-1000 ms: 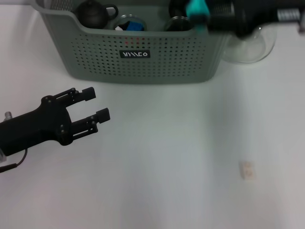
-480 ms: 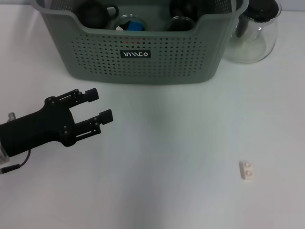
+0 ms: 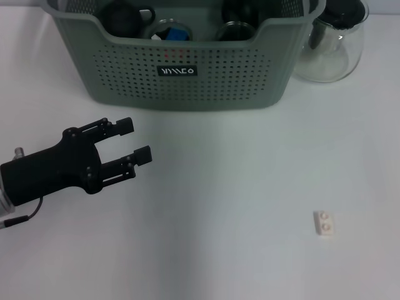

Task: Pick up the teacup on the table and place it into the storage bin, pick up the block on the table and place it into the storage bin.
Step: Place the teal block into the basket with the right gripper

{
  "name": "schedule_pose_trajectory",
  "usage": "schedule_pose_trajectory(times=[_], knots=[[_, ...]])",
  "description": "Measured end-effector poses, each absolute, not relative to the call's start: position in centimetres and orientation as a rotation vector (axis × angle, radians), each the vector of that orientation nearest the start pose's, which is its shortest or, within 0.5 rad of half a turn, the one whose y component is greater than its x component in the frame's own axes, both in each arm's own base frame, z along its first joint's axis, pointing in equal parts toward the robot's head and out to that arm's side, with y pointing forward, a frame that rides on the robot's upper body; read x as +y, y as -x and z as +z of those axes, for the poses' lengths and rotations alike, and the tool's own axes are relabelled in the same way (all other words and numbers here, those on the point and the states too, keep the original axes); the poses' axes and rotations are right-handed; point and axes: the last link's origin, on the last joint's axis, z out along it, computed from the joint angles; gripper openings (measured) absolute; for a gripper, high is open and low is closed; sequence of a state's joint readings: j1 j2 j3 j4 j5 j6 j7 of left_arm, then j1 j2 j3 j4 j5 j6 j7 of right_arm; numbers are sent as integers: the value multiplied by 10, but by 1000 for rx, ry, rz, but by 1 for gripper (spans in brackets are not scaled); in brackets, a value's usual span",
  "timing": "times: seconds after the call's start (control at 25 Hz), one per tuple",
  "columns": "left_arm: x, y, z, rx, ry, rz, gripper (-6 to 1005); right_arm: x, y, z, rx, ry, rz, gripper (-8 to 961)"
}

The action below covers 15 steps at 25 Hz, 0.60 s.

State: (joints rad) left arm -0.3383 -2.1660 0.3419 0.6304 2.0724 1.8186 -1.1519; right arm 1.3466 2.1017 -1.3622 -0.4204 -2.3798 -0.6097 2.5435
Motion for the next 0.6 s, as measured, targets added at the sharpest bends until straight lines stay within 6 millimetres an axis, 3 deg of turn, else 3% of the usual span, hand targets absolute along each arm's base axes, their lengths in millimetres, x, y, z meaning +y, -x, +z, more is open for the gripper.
schedule_pose_trajectory(times=[0.48, 0.6], knots=[[246, 300, 0, -657, 2523, -1013, 728, 486, -23, -88, 590, 2436, 73, 443], [246, 301, 0, -658, 2520, -1015, 728, 486, -19, -79, 618, 2428, 177, 561]])
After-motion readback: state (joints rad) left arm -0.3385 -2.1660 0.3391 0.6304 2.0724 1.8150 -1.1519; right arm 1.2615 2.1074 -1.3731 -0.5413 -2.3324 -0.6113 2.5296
